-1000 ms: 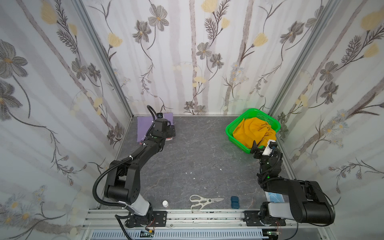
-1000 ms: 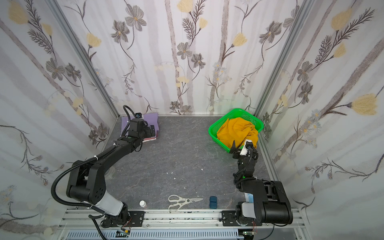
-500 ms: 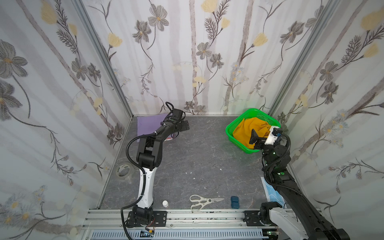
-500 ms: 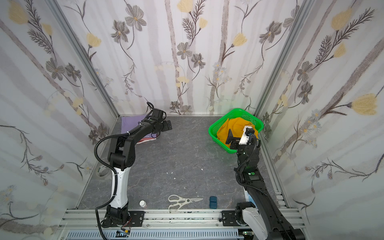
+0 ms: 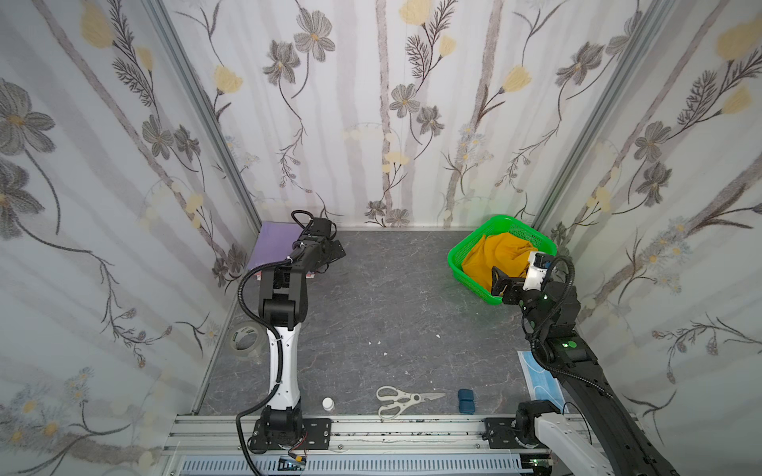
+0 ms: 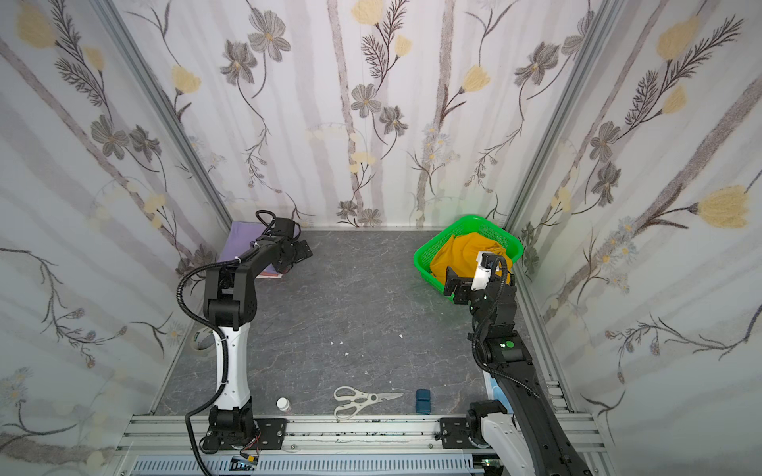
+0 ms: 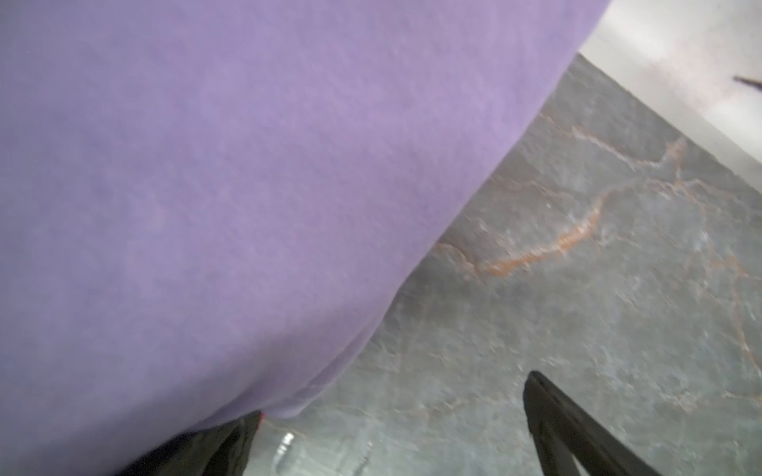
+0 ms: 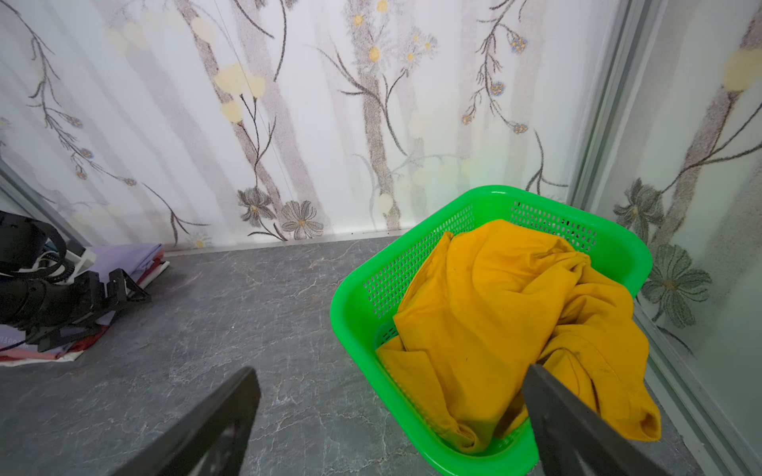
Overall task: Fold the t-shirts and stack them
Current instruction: 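Grasp the yellow t-shirt in the basket with the right gripper while the left gripper approaches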
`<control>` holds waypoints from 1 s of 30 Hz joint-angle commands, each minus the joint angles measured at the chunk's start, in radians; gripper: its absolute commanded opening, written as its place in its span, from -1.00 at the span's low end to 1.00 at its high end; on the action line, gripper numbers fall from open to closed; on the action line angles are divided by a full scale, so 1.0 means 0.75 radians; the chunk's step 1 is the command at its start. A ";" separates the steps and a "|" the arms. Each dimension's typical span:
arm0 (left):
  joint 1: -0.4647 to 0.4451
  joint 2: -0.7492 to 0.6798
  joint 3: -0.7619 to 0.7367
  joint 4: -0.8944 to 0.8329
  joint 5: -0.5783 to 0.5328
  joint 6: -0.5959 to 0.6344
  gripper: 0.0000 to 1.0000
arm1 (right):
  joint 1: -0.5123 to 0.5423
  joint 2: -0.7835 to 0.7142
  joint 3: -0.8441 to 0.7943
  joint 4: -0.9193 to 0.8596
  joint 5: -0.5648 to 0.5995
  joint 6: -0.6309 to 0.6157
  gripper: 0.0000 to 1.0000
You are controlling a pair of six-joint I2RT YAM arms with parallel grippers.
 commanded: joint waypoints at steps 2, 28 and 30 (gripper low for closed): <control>0.043 0.031 0.046 0.094 0.155 0.073 1.00 | 0.008 0.044 0.000 -0.006 -0.047 0.039 1.00; -0.249 -1.386 -1.160 0.020 0.255 -0.061 1.00 | 0.124 1.604 1.374 -0.783 -0.455 0.034 1.00; -0.250 -1.509 -1.212 -0.017 0.236 -0.054 1.00 | 0.174 1.630 1.367 -0.796 -0.434 0.029 1.00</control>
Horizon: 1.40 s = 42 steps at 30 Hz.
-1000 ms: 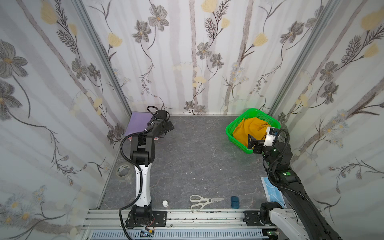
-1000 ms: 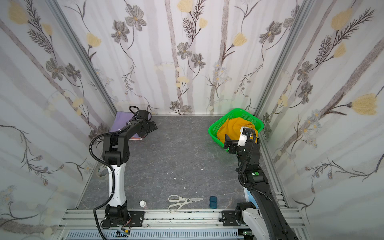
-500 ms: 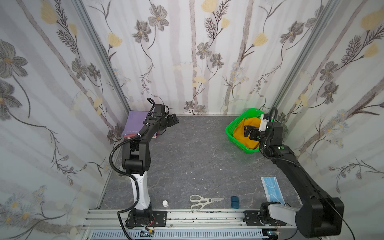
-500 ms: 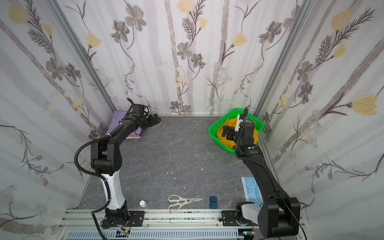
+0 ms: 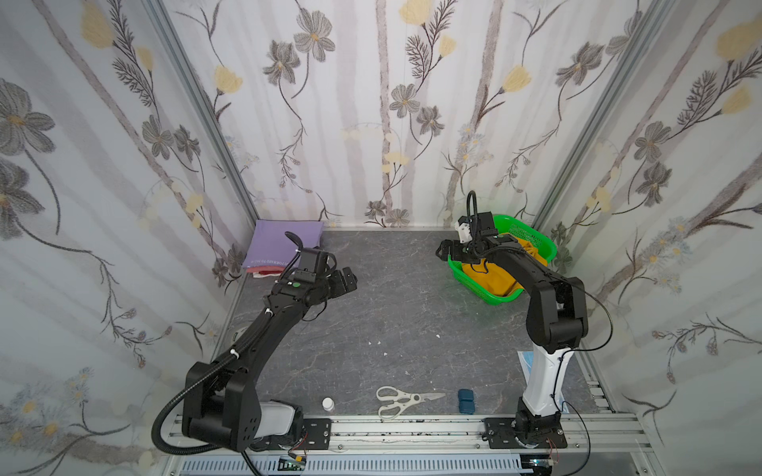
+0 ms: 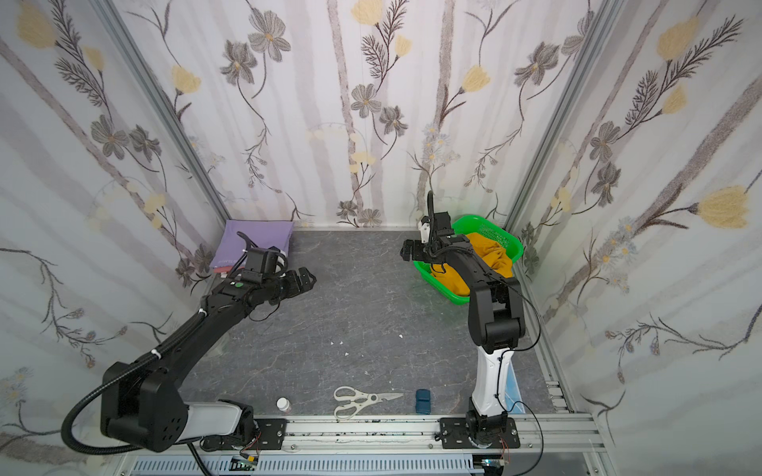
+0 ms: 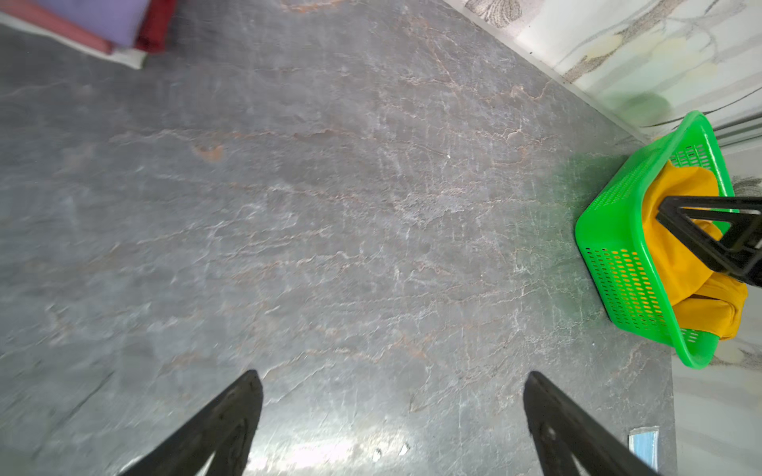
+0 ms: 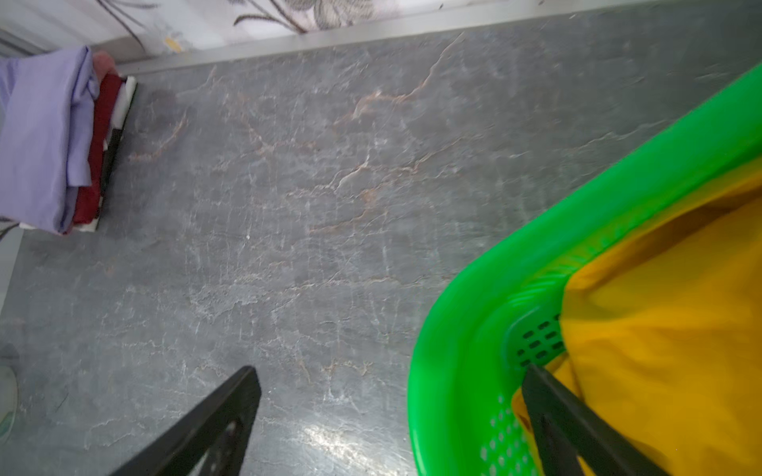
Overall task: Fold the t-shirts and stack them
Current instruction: 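Grasp the yellow t-shirt in the basket with the right gripper while the left gripper approaches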
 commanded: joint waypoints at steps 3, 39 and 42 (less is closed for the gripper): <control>-0.002 -0.236 -0.077 -0.082 -0.051 -0.004 1.00 | 0.119 0.018 -0.038 -0.058 -0.015 -0.035 1.00; -0.300 0.437 0.112 0.332 0.109 -0.081 1.00 | -0.013 0.185 0.468 -0.341 0.410 -0.116 -1.00; -0.376 0.591 0.243 0.366 0.155 -0.080 1.00 | -0.013 -0.014 0.448 -0.344 0.414 -0.146 -1.00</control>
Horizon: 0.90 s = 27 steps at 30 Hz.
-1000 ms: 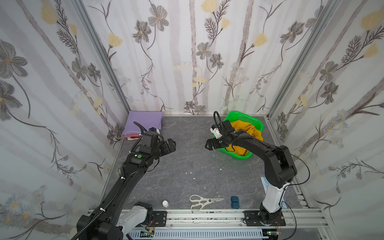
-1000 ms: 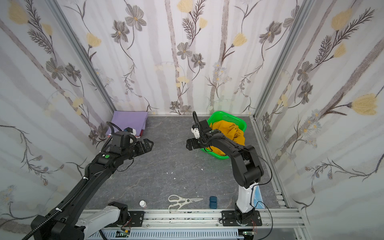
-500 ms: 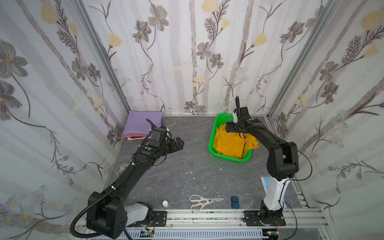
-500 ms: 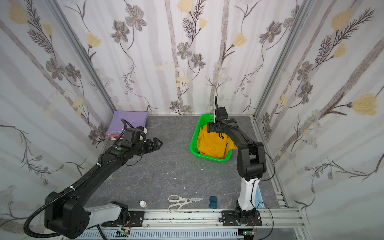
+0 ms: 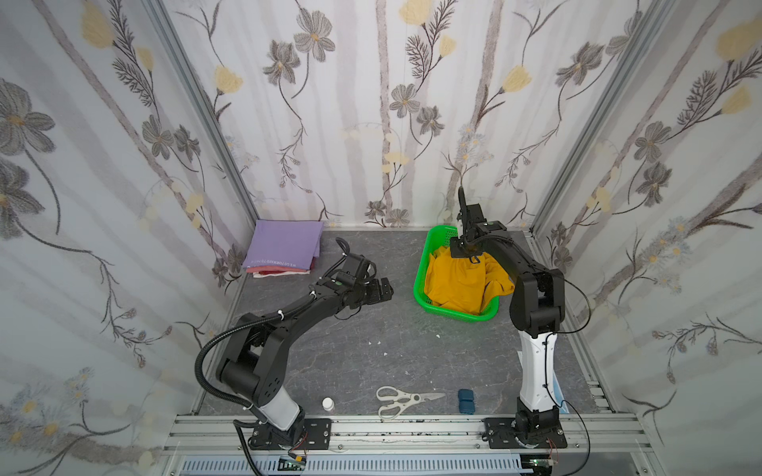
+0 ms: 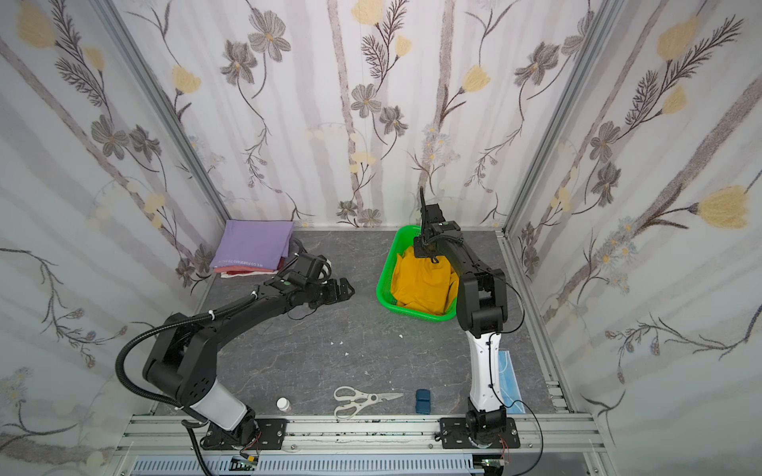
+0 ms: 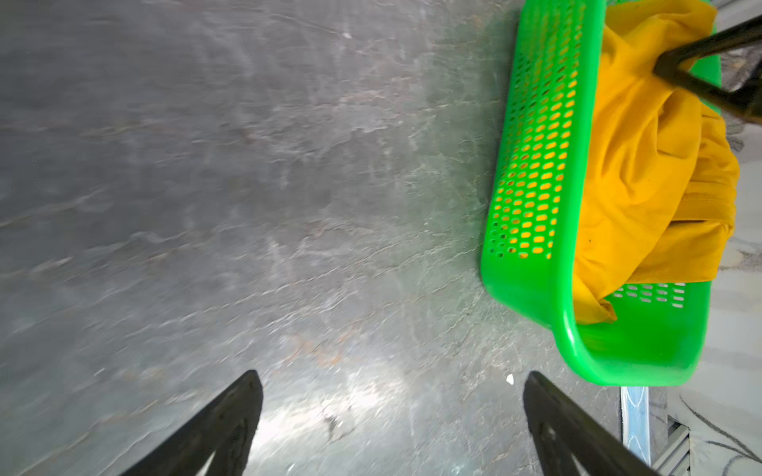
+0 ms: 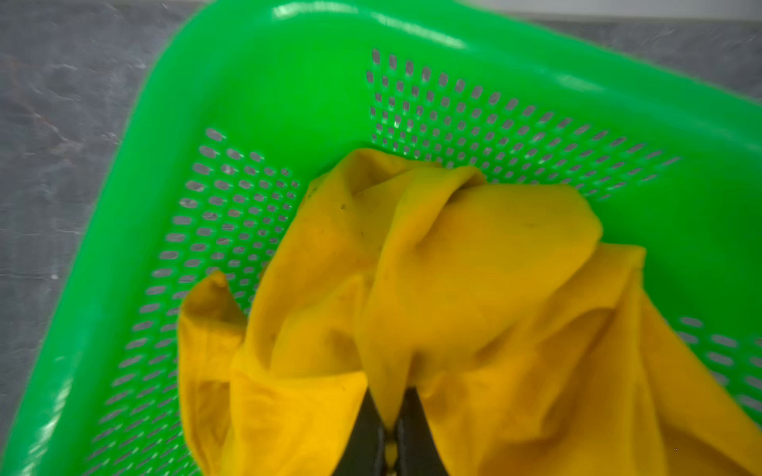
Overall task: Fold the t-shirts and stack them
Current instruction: 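Grasp the yellow t-shirt in the basket with the right gripper while the left gripper approaches, then lift the yellow t-shirt with the right gripper and drop it on the table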
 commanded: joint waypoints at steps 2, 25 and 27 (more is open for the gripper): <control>-0.075 0.160 0.172 0.112 0.095 -0.025 1.00 | 0.001 -0.345 0.000 -0.026 0.006 -0.053 -1.00; -0.325 1.170 1.583 0.033 0.275 -0.155 1.00 | -0.004 -1.296 0.270 -0.085 0.400 -0.102 -1.00; -0.348 1.260 1.796 -0.030 0.265 -0.178 1.00 | -0.004 -1.273 0.311 -0.082 0.294 -0.100 -1.00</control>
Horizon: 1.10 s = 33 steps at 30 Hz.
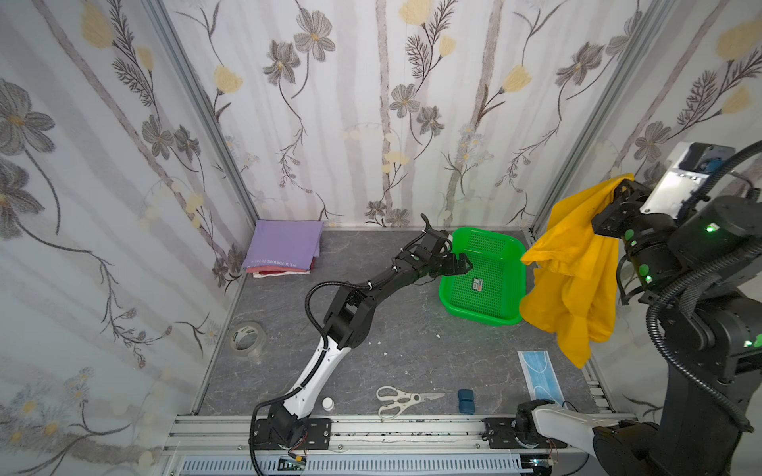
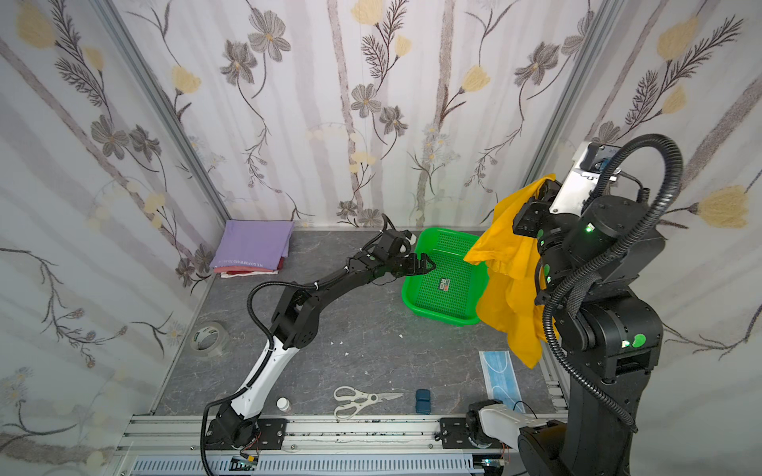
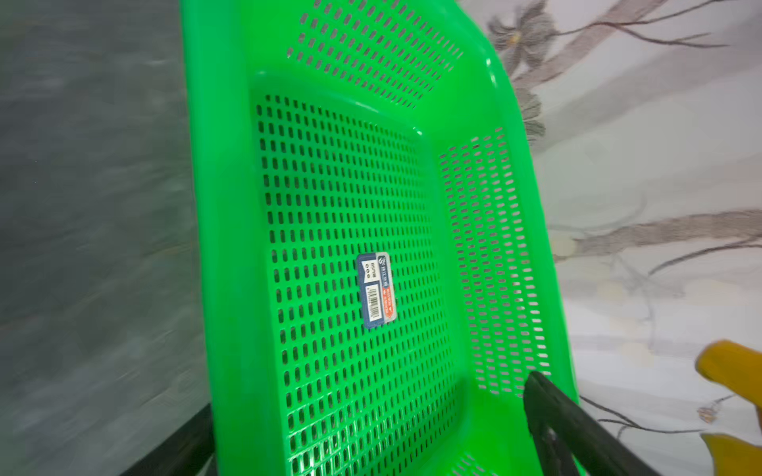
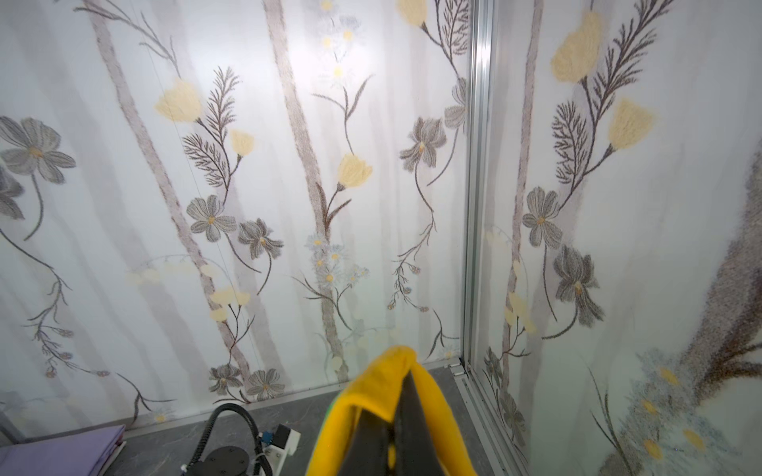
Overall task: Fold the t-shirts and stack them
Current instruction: 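Lift the yellow t-shirt with the right gripper and drop it on the table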
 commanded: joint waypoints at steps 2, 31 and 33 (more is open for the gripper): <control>-0.007 0.025 0.183 -0.038 -0.032 -0.086 1.00 | 0.000 0.043 0.026 0.037 -0.274 -0.016 -1.00; 0.668 -1.591 -1.697 0.092 -0.160 0.129 1.00 | 0.323 0.194 -1.221 0.780 -0.541 0.382 0.87; 0.668 -1.588 -1.699 0.097 -0.159 0.124 1.00 | 0.309 0.175 -1.288 0.779 -0.495 0.387 0.99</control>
